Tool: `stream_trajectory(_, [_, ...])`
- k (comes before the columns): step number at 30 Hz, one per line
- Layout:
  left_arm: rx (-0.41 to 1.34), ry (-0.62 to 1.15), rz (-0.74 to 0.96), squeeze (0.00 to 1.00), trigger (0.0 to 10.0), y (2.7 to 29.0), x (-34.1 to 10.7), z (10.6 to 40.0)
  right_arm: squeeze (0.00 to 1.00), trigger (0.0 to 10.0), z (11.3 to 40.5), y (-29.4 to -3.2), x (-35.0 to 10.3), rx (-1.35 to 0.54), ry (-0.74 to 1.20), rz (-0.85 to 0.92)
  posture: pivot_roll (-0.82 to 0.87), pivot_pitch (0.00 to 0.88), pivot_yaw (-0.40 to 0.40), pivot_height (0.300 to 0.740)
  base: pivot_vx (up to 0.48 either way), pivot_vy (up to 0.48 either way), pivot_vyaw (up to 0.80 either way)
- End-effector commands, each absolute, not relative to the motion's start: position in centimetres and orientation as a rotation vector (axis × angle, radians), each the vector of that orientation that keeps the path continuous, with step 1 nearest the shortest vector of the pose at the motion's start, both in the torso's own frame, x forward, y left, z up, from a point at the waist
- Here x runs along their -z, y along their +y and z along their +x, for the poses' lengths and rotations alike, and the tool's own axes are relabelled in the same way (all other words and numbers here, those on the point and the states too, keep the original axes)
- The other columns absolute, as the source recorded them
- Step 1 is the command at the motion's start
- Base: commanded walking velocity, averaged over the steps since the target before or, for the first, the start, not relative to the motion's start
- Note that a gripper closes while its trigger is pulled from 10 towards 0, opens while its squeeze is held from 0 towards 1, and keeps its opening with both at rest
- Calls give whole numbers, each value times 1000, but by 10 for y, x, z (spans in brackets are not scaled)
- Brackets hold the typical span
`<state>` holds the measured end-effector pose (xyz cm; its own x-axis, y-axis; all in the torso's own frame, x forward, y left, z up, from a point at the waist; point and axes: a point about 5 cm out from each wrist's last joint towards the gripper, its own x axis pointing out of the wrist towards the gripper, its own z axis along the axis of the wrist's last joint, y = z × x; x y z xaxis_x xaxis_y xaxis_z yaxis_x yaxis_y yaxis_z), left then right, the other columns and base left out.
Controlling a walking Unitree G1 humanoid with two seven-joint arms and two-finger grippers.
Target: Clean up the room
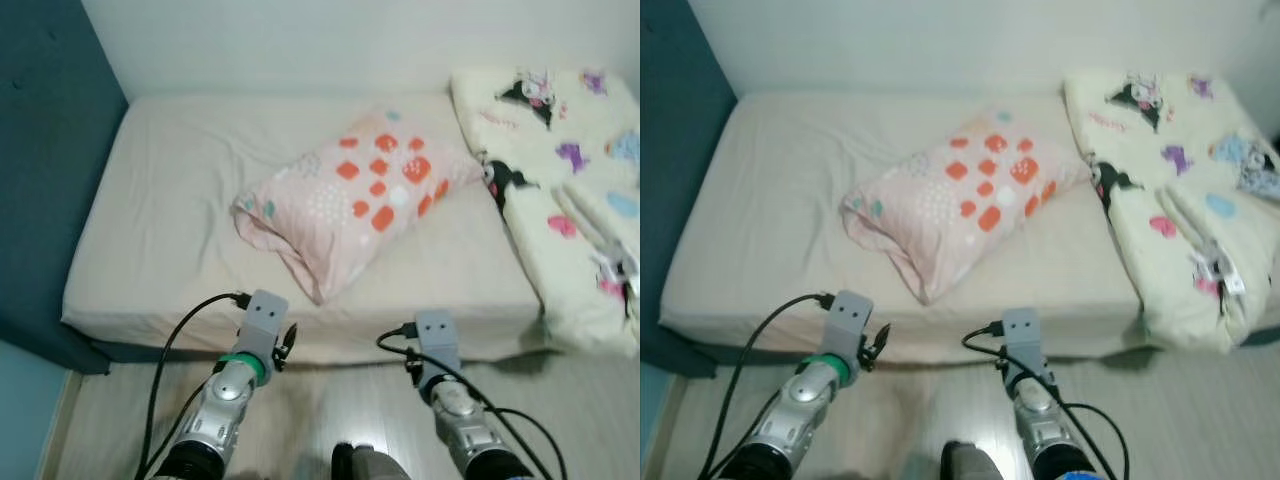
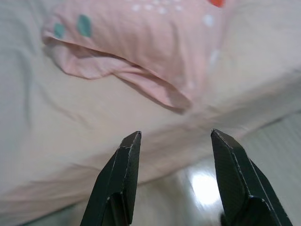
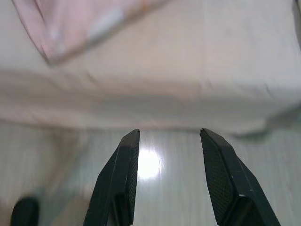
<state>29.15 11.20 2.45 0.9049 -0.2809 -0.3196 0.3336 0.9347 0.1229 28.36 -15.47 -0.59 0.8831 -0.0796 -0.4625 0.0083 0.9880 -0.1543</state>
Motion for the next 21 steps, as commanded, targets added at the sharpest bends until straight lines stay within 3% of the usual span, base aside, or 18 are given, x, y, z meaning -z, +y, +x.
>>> stream_trajectory(1, [307, 339, 181, 0, 10000, 119, -16, 285, 0, 10000, 273, -150, 16, 34, 534, -143, -14, 123, 10, 740, 439, 0, 0])
stream_trajectory(14, [307, 338, 186, 0, 10000, 120, -16, 286, 0, 10000, 274, -149, 17, 37, 533, -137, -12, 122, 14, 740, 431, 0, 0])
stream_trajectory(21, [302, 331, 191, 0, 10000, 121, -17, 285, 0, 10000, 273, -148, 17, 37, 534, -136, -11, 122, 14, 740, 0, 0, 0])
